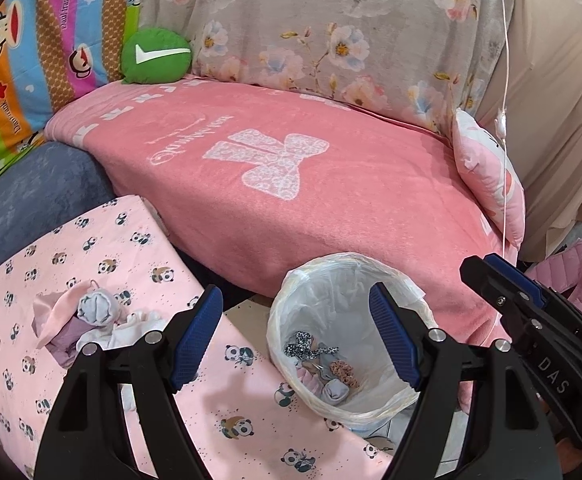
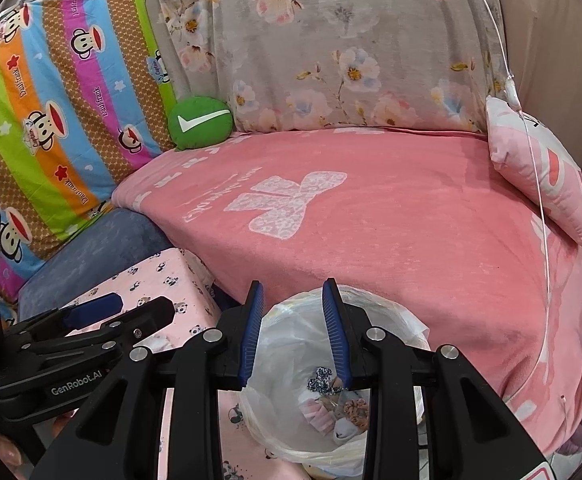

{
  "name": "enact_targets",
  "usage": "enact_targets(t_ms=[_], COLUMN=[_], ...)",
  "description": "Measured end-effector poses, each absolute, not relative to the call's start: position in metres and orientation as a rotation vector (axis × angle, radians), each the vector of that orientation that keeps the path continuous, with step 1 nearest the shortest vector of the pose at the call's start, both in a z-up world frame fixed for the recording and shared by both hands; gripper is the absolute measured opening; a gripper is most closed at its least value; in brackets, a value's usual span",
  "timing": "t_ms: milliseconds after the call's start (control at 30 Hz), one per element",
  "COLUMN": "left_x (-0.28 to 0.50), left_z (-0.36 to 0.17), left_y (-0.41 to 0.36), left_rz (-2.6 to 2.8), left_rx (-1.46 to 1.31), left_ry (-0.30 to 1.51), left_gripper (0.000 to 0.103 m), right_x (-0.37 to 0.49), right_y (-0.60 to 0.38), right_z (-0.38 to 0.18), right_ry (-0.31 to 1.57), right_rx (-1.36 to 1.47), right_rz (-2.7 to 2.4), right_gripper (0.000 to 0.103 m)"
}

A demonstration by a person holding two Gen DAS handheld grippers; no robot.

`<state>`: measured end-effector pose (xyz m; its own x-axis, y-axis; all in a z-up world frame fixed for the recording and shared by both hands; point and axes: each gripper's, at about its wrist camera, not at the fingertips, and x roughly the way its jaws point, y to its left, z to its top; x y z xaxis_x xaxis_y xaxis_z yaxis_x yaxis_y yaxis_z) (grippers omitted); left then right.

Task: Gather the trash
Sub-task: 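Move both open tools back over the remaining clothes, then grasp the dark red velvet scrunchie with the left tool while the right tool grasps the white cloth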

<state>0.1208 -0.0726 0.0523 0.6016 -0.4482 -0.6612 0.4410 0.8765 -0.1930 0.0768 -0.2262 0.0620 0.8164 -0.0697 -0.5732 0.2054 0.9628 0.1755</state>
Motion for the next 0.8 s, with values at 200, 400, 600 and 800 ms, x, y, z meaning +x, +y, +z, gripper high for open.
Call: enact_targets(t_ms=[200, 400, 600, 800], left_x=[0.125, 0.129, 0.131, 0.133], left_z=[0.042, 0.026, 0.007, -0.012], left_y=[-0.048, -0.017, 0.015, 0.055], left_rz=[-0.473, -0.424, -0.344, -0.264], left_rx=[-0.048, -0.095, -0.092, -0.119], left_ry=[0.797, 0.834, 0.867, 0.902], left_gripper=[0.072, 0.072, 0.072, 0.072], right_x=[0.081, 0.086, 0.096, 0.105], right_y=[-0.208, -0.186, -0.157, -0.122], right_z=[0.06, 0.057, 0.05, 0.039], right_ry=[0.611, 0.624, 0.651, 0.688], right_rx=[0.217, 0.205, 0.19, 0.172], right_rz=[-0.122, -0.089, -0.045, 0.008], right_gripper=[0.032, 0.034, 0.036, 0.04])
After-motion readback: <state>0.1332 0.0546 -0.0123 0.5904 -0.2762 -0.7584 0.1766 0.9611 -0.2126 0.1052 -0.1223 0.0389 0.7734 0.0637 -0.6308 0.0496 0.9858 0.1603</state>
